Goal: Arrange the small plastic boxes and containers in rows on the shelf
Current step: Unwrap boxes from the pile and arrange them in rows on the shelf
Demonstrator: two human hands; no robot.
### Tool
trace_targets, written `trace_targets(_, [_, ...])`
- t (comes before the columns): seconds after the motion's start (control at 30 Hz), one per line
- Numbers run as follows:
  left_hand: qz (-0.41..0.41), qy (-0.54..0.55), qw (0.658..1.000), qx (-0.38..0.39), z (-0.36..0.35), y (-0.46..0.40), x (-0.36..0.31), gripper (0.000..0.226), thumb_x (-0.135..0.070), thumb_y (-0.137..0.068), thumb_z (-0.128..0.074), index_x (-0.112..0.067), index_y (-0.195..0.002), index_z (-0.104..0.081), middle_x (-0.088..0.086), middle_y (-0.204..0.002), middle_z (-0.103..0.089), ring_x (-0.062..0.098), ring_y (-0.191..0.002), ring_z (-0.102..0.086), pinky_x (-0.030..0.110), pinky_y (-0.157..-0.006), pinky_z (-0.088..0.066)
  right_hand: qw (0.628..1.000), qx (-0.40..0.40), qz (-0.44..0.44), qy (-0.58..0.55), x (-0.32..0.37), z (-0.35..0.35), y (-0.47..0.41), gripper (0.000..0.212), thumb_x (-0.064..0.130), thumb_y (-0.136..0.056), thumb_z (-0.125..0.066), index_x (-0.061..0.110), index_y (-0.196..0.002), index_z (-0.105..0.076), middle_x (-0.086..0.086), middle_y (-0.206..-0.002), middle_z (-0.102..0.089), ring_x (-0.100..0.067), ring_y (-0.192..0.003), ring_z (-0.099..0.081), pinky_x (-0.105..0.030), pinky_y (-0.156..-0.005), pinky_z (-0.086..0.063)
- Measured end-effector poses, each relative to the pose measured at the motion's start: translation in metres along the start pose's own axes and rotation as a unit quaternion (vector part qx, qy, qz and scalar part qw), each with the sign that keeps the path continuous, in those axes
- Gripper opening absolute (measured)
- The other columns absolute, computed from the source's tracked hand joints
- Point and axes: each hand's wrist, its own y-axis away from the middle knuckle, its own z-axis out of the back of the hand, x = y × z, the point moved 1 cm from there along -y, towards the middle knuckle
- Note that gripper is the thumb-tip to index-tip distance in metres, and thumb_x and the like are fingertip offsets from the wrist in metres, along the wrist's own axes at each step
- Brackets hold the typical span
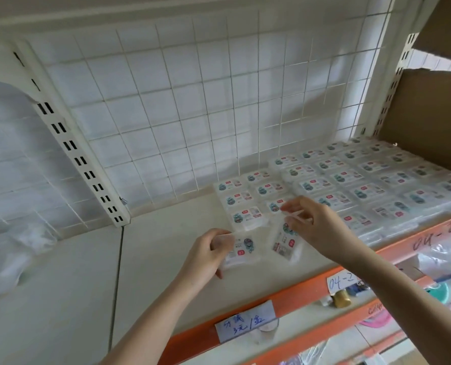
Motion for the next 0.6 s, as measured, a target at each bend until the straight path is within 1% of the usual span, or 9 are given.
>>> trace_targets(0.07, [-0.017,-0.048,0.999,-0.014,-0.013,-0.003,-0.002,0.027,-0.028,-0.09,-0.059,-0.019,-0.115,-0.054,-0.003,-0.102,-0.058,0.011,-0.073,-0.06,0.028,-0.051,-0.051,0.999,0.001,0.007,0.041,-0.003,0.006,-0.002,0.019,0.013,-0.091,-0.059,0.025,-0.105,-0.06,0.012,-0.101,-0.062,-0.007,-0.091,-0.062,-0.018,-0.077,-0.049])
trace_targets(0.1, [-0.033,-0.094,0.994,-0.034,-0.018,-0.005,-0.002,0.038,-0.031,-0.089,-0.06,-0.019,-0.123,-0.049,-0.003,-0.112,-0.053,0.011,-0.087,-0.059,0.028,-0.062,-0.052,0.998,0.004,0.013,0.066,-0.004,0.008,-0.003,0.018,0.013,-0.091,-0.059,0.023,-0.107,-0.061,0.01,-0.101,-0.064,-0.01,-0.091,-0.063,-0.022,-0.078,-0.051])
trace_targets(0.17, [-0.064,-0.203,0.974,-0.074,-0.026,-0.006,-0.001,0.055,-0.04,-0.087,-0.059,-0.019,-0.134,-0.039,-0.001,-0.123,-0.045,0.014,-0.109,-0.052,0.028,-0.084,-0.046,0.993,0.017,0.029,0.109,-0.006,0.008,-0.004,0.019,0.015,-0.092,-0.058,0.02,-0.11,-0.061,0.003,-0.102,-0.068,-0.015,-0.087,-0.067,-0.032,-0.078,-0.054])
trace_targets(0.2, [-0.077,-0.255,0.96,-0.085,-0.029,-0.005,-0.001,0.058,-0.044,-0.087,-0.057,-0.019,-0.136,-0.036,-0.001,-0.126,-0.043,0.015,-0.115,-0.048,0.029,-0.088,-0.044,0.992,0.026,0.038,0.121,-0.007,0.008,-0.005,0.02,0.016,-0.092,-0.057,0.021,-0.111,-0.06,0.001,-0.101,-0.07,-0.016,-0.083,-0.068,-0.035,-0.076,-0.055])
trace_targets(0.3, [-0.104,-0.346,0.927,-0.098,-0.033,-0.002,0.002,0.06,-0.052,-0.088,-0.048,-0.017,-0.135,-0.038,0.001,-0.126,-0.045,0.018,-0.117,-0.042,0.028,-0.089,-0.04,0.985,0.049,0.063,0.15,-0.007,0.009,-0.01,0.02,0.015,-0.095,-0.053,0.022,-0.112,-0.059,0.006,-0.104,-0.067,-0.002,-0.073,-0.063,-0.028,-0.068,-0.053])
trace_targets(0.4, [-0.085,-0.361,0.923,-0.104,-0.032,-0.002,0.005,0.057,-0.055,-0.087,-0.047,-0.016,-0.129,-0.043,0.0,-0.122,-0.047,0.019,-0.113,-0.043,0.027,-0.087,-0.04,0.978,0.088,0.071,0.175,-0.003,0.011,-0.016,0.021,0.014,-0.097,-0.048,0.023,-0.112,-0.058,0.013,-0.094,-0.057,0.009,-0.061,-0.048,-0.02,-0.057,-0.042])
trace_targets(0.47, [-0.062,-0.374,0.921,-0.092,-0.03,-0.002,0.005,0.055,-0.057,-0.088,-0.046,-0.017,-0.125,-0.045,-0.001,-0.12,-0.047,0.017,-0.112,-0.043,0.027,-0.087,-0.04,0.974,0.114,0.076,0.183,0.002,0.01,-0.019,0.02,0.015,-0.098,-0.046,0.024,-0.111,-0.059,0.013,-0.091,-0.056,0.005,-0.064,-0.053,-0.021,-0.059,-0.046])
trace_targets(0.53, [-0.051,-0.381,0.92,-0.073,-0.027,-0.001,0.005,0.054,-0.058,-0.088,-0.045,-0.019,-0.125,-0.047,-0.002,-0.119,-0.048,0.016,-0.112,-0.042,0.026,-0.087,-0.04,0.967,0.145,0.084,0.193,0.004,0.006,-0.024,0.021,0.014,-0.099,-0.044,0.024,-0.109,-0.059,0.01,-0.094,-0.061,-0.009,-0.075,-0.063,-0.033,-0.067,-0.053])
trace_targets(0.6, [-0.045,-0.378,0.923,-0.053,-0.023,0.002,0.006,0.054,-0.058,-0.087,-0.045,-0.021,-0.125,-0.05,-0.003,-0.118,-0.049,0.015,-0.111,-0.041,0.026,-0.089,-0.04,0.955,0.182,0.088,0.215,0.002,-0.001,-0.027,0.025,0.008,-0.098,-0.041,0.023,-0.109,-0.058,0.006,-0.096,-0.065,-0.015,-0.079,-0.064,-0.038,-0.07,-0.054])
